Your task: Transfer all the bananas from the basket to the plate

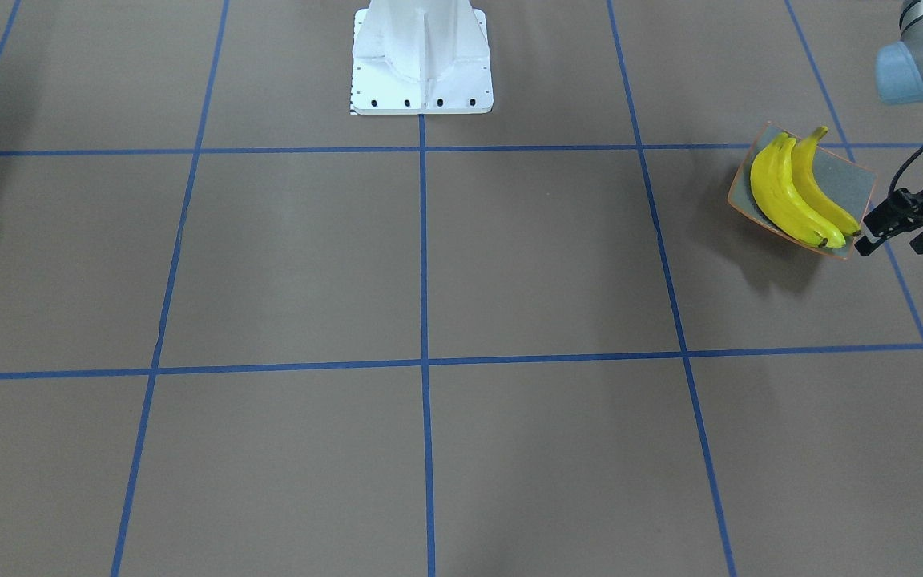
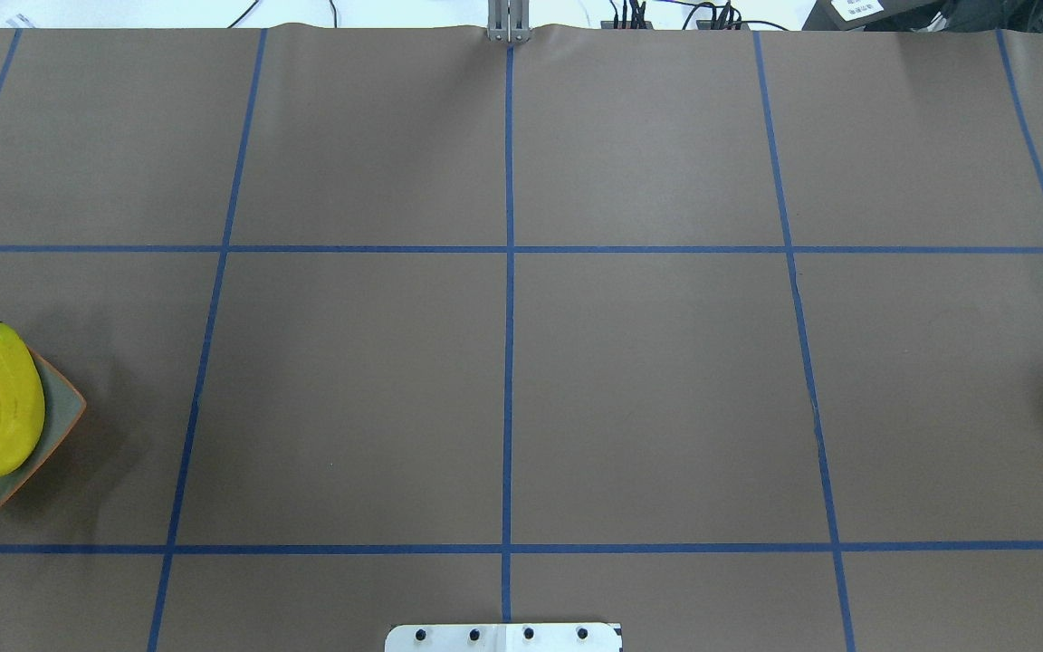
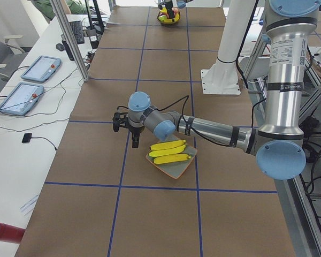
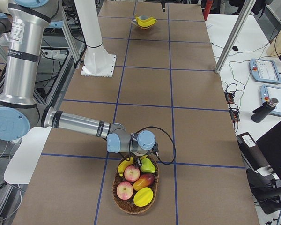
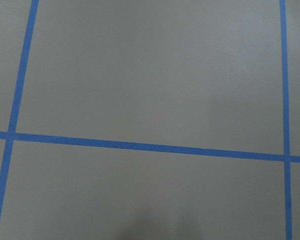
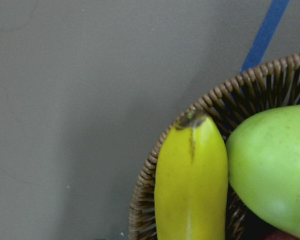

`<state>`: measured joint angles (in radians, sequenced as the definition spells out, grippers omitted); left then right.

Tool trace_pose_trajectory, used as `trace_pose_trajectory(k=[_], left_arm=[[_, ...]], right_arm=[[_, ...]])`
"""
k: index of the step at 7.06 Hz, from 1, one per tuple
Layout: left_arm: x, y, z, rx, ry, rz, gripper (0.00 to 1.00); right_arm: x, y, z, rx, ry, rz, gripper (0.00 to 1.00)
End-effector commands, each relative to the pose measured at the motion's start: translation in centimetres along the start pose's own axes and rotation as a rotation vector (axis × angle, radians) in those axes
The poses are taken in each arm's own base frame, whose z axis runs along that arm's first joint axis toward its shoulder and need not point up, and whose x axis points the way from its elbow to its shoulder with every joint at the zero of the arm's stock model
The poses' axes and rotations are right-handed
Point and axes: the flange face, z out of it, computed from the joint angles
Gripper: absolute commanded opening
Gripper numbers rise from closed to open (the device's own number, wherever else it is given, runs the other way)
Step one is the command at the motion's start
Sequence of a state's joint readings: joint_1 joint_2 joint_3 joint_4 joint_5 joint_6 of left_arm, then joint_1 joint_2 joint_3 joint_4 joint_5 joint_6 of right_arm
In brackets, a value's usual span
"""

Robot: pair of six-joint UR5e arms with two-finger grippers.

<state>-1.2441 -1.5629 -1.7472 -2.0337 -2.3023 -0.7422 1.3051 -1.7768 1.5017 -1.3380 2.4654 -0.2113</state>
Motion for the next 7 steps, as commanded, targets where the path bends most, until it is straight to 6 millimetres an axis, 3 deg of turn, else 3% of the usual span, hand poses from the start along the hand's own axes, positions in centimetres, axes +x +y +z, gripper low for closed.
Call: trace_pose_trajectory(k=[1,4,5,7], left_arm=[[0.0,0.0,0.0,0.001,0.001,0.003,1.0],[0.1,0.0,-0.1,0.003,0.003,0.006,1.0],[0.0,0.0,0.0,0.001,0.001,0.004,1.0],[0.1,0.0,-0.1,0.003,0.003,0.008,1.0]], right_arm=[[0.2,0.2,0.3,-0.006,-0.001,0.005,0.86],[0.5,1.2,0.7,-0.014,-0.006,0.016,0.74],[0.6,1.5,0.8,-0.016,-0.006,0.018,0.65],[0.7,1.8,0.9,-0.019,-0.007,-0.004,0.32]])
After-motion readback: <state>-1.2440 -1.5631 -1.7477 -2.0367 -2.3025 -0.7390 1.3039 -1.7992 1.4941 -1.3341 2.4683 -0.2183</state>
